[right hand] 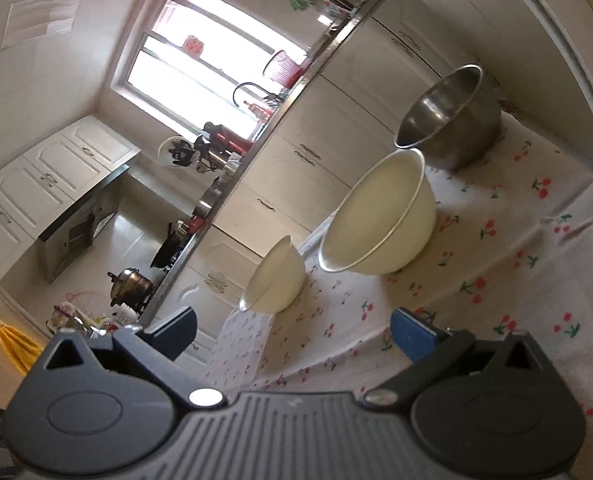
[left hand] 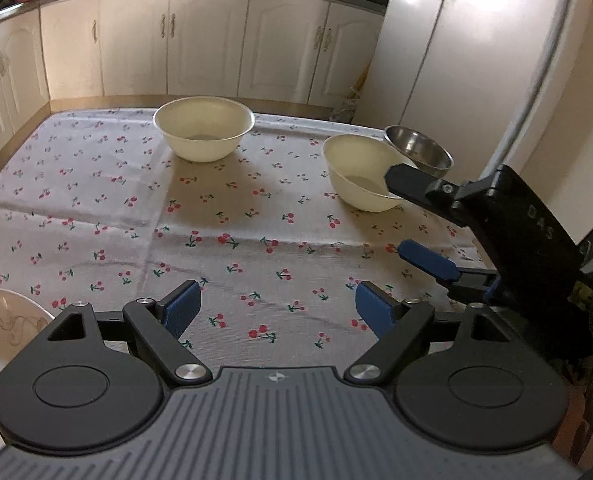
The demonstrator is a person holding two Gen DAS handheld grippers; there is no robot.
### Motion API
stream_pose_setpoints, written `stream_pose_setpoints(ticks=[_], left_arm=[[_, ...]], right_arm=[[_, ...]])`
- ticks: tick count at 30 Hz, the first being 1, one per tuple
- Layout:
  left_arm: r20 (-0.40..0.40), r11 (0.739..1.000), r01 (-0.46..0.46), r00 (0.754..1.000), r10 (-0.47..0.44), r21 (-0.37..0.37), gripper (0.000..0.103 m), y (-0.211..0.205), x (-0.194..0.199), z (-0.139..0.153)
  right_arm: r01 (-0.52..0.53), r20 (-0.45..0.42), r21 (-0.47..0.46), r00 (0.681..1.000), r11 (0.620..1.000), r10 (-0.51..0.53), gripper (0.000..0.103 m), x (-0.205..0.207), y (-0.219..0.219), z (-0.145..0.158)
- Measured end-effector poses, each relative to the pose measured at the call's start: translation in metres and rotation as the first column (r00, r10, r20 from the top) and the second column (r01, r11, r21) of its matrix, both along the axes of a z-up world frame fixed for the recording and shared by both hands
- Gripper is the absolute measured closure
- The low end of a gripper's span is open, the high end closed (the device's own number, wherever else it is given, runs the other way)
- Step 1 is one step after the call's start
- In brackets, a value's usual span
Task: Organize plates and bowls
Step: 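Move the left tool over the tablecloth toward the cream bowls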
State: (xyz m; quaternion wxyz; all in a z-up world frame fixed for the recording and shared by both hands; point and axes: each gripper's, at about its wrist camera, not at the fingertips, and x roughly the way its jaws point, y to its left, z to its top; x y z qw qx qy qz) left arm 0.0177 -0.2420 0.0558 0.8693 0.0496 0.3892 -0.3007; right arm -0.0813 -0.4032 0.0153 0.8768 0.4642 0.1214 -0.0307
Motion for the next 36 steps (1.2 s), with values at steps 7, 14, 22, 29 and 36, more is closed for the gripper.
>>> stream_pose_setpoints(ticks=[7, 14, 22, 29, 36], left_arm=[[-0.003, 0.999, 0.005, 1.0, -0.005, -0.038, 0.0, -0.007, -0.009, -0.001], [0.003, 0.995, -0.027, 1.0, 0.027, -0.101, 0.0, -0.024, -0.02, 0.013], [-0.005, 0.983, -0.068, 0.998, 0.068, -0.172, 0.0, -0.038, -0.052, 0.03], [0.039, 0.985, -0.114, 0.992, 0.12, -0.129, 0.0, -0.034, -0.075, 0.036], [0.046, 0.983, -0.121, 0.991, 0.128, -0.139, 0.0, -0.028, -0.066, 0.042]], right_arm=[[0.022, 0.013, -0.065, 1.0, 0.998, -0.021, 0.001, -0.004, 0.001, 0.004], [0.054, 0.036, -0.082, 0.998, 0.995, -0.052, 0.001, -0.008, -0.004, 0.005], [0.047, 0.078, -0.051, 0.996, 0.998, -0.043, 0.001, -0.01, -0.009, 0.003], [0.027, 0.087, -0.039, 0.996, 0.999, -0.024, 0.001, -0.008, -0.008, 0.002], [0.053, 0.069, -0.035, 0.996, 0.998, -0.05, 0.001, -0.007, -0.011, -0.003]])
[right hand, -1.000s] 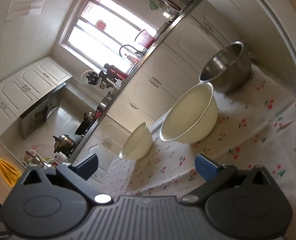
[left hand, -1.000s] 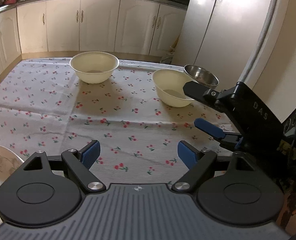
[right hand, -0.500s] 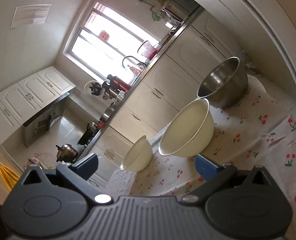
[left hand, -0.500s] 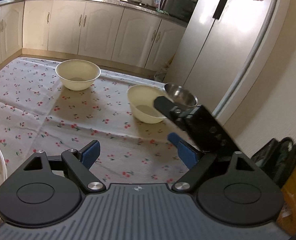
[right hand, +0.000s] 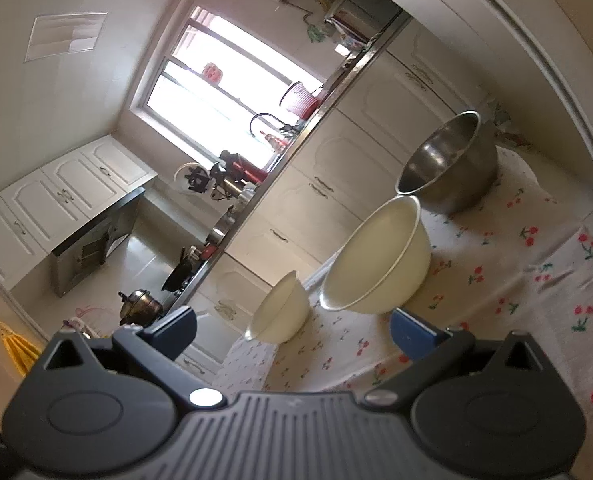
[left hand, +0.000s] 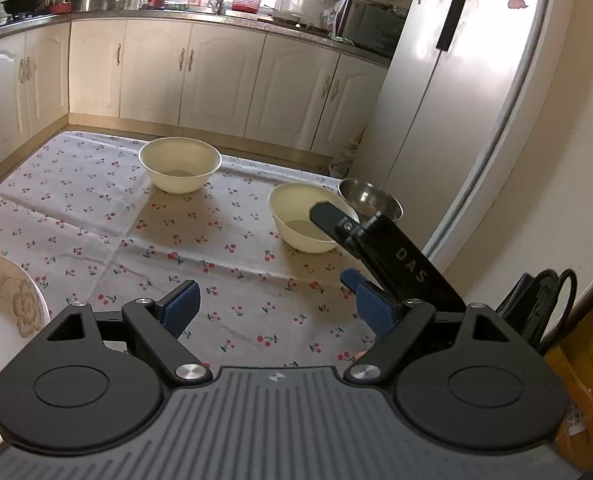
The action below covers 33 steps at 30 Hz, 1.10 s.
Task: Organize plates and bowls
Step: 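Move the left tool over the tablecloth toward the cream bowls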
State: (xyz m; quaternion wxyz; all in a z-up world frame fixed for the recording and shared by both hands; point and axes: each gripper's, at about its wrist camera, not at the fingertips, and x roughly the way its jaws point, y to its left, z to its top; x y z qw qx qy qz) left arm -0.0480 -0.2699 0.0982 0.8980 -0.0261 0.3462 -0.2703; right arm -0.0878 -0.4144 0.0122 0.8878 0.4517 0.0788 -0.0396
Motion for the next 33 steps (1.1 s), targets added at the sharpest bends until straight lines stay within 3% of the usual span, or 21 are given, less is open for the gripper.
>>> stream_pose_setpoints(ticks=[5, 11, 16, 24, 33], left_arm=[[-0.056, 0.997, -0.06, 0.997, 0.056, -0.058, 0.0, 0.022, 0.019, -0.008], [-0.072, 0.998, -0.036, 0.997, 0.032, -0.057, 0.0, 0.027, 0.035, -0.014], [-0.095, 0.996, -0.024, 0.995, 0.015, -0.088, 0.0, 0.027, 0.049, -0.017], [-0.12, 0.994, -0.075, 0.991, 0.066, -0.073, 0.0, 0.017, 0.086, -0.031], [-0.11, 1.0, 0.01, 0.994, -0.012, -0.026, 0.0, -0.014, 0.096, -0.045]], right_arm=[[-0.039, -0.027, -0.043, 0.999, 0.998, 0.038, 0.001, 0.008, 0.008, 0.001], [-0.031, -0.046, -0.1, 0.999, 0.995, 0.026, 0.001, 0.01, 0.013, 0.003], [-0.026, -0.05, -0.092, 0.999, 0.995, 0.021, 0.001, 0.01, 0.011, 0.001], [0.016, -0.02, 0.005, 1.0, 1.0, -0.016, 0.001, 0.0, -0.005, -0.005], [0.084, -0.001, -0.007, 0.996, 0.996, -0.084, 0.001, -0.009, -0.018, -0.001]])
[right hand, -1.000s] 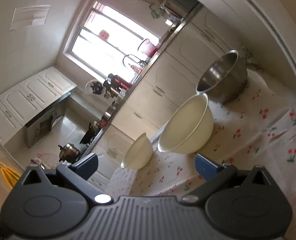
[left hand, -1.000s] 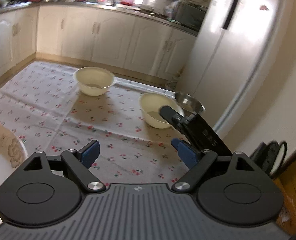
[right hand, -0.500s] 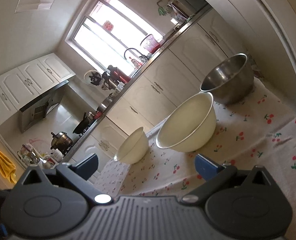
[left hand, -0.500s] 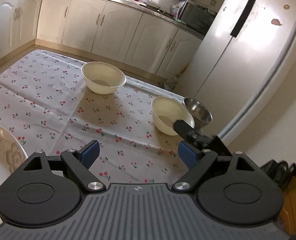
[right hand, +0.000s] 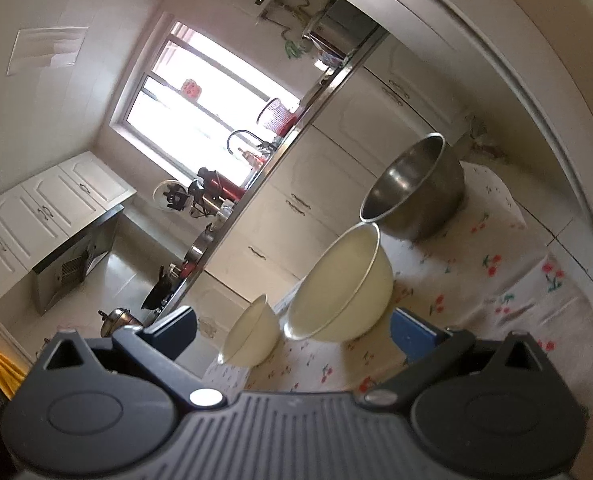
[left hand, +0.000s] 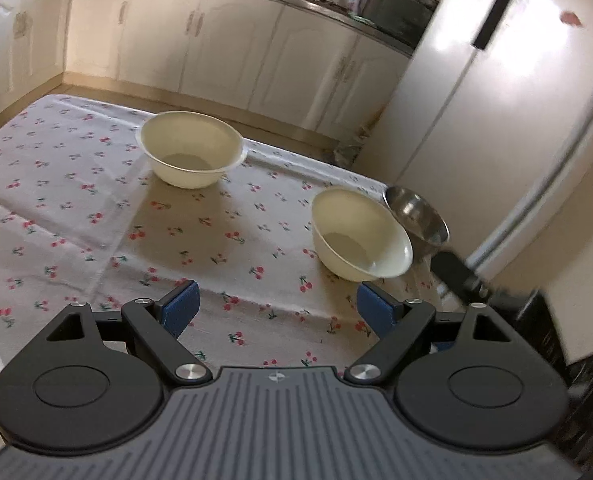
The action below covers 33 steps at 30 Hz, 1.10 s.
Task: Organize plates and bowls
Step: 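Move the left tool over the tablecloth toward the cream bowls, then grasp the rim of a cream plastic bowl with the left tool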
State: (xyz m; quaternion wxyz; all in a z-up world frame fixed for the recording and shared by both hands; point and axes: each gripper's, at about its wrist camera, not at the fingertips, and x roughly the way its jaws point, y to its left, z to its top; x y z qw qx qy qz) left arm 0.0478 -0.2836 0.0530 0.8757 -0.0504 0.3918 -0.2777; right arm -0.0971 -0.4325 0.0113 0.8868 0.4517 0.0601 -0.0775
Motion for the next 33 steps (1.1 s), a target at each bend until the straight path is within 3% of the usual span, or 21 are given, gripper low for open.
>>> stream_pose_setpoints(ticks=[7, 17, 21, 33], left_arm=[[-0.064, 1.0, 0.005, 0.998, -0.004, 0.02, 0.0, 0.005, -0.019, -0.028], [-0.028, 0.995, 0.055, 0.998, -0.053, 0.084, 0.0, 0.02, -0.041, -0.028], [-0.053, 0.994, 0.089, 0.995, -0.086, 0.065, 0.0, 0.017, -0.034, -0.033], [-0.128, 0.985, 0.17, 0.977, -0.17, -0.008, 0.0, -0.021, -0.004, -0.029]], right_arm=[[0.01, 0.023, 0.099, 1.0, 0.995, -0.012, 0.001, -0.003, -0.016, -0.011], [0.012, 0.027, 0.069, 1.0, 0.998, -0.014, 0.001, -0.004, -0.014, -0.007], [0.023, 0.002, 0.029, 1.0, 0.999, -0.023, 0.001, -0.003, -0.011, -0.005], [0.016, -0.009, 0.053, 1.0, 0.998, -0.015, 0.001, 0.001, -0.016, -0.008]])
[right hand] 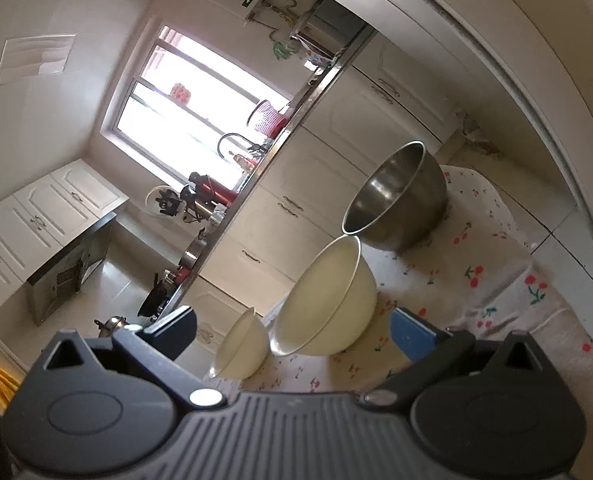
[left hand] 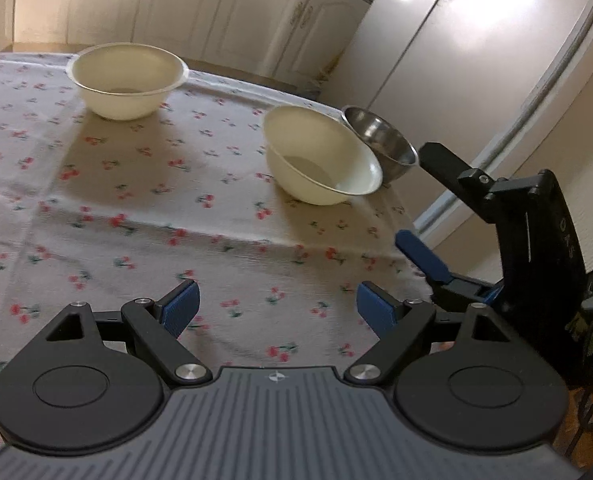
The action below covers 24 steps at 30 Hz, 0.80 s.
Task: Organize plates and bowls
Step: 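Grasp the rim of a cream plastic bowl with the left tool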
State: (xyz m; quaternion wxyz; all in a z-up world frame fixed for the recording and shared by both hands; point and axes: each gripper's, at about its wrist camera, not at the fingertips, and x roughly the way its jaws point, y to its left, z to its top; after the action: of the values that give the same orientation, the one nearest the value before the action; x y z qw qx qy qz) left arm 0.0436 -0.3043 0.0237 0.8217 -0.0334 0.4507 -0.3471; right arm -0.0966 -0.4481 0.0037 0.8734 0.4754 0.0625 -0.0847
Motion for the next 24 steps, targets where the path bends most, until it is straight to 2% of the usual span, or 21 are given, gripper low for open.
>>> stream_pose_setpoints(ticks=[2, 5, 11, 13, 16, 20, 21, 24], left_arm=[[-0.015, 1.0, 0.011, 1.0, -0.011, -0.027, 0.0, -0.001, -0.003, 0.002], [0.006, 0.999, 0.012, 1.0, -0.012, -0.031, 0.0, 0.001, -0.011, 0.008], [0.016, 0.998, -0.049, 0.999, 0.05, -0.046, 0.0, 0.024, -0.025, 0.025], [0.024, 0.997, -0.058, 0.998, 0.059, -0.059, 0.0, 0.034, -0.034, 0.036], [0.036, 0.993, -0.065, 0.997, 0.069, -0.095, 0.0, 0.047, -0.052, 0.057], [0.051, 0.988, -0.045, 0.997, 0.053, -0.145, 0.0, 0.059, -0.083, 0.082], [0.06, 0.988, -0.036, 0.997, 0.046, -0.147, 0.0, 0.06, -0.09, 0.087], [0.102, 0.987, -0.013, 0.994, 0.03, -0.163, 0.0, 0.061, -0.111, 0.106]], right_arm=[[0.0, 0.032, 0.02, 0.999, 1.0, -0.001, 0.001, -0.004, -0.002, 0.0], [-0.008, 0.065, 0.027, 0.998, 1.0, 0.006, 0.001, -0.011, 0.002, 0.005], [-0.024, 0.108, 0.155, 0.994, 0.988, 0.007, 0.001, -0.034, 0.02, 0.025], [-0.018, 0.12, 0.146, 0.993, 0.989, 0.001, 0.001, -0.05, 0.028, 0.044], [0.017, 0.124, 0.05, 0.992, 0.999, -0.023, 0.001, -0.077, 0.043, 0.081], [0.041, 0.168, -0.011, 0.985, 0.999, -0.038, 0.001, -0.117, 0.057, 0.121], [0.051, 0.17, -0.018, 0.984, 0.999, -0.047, 0.001, -0.125, 0.058, 0.13], [0.05, 0.244, 0.057, 0.968, 0.997, -0.062, 0.001, -0.156, 0.048, 0.152]])
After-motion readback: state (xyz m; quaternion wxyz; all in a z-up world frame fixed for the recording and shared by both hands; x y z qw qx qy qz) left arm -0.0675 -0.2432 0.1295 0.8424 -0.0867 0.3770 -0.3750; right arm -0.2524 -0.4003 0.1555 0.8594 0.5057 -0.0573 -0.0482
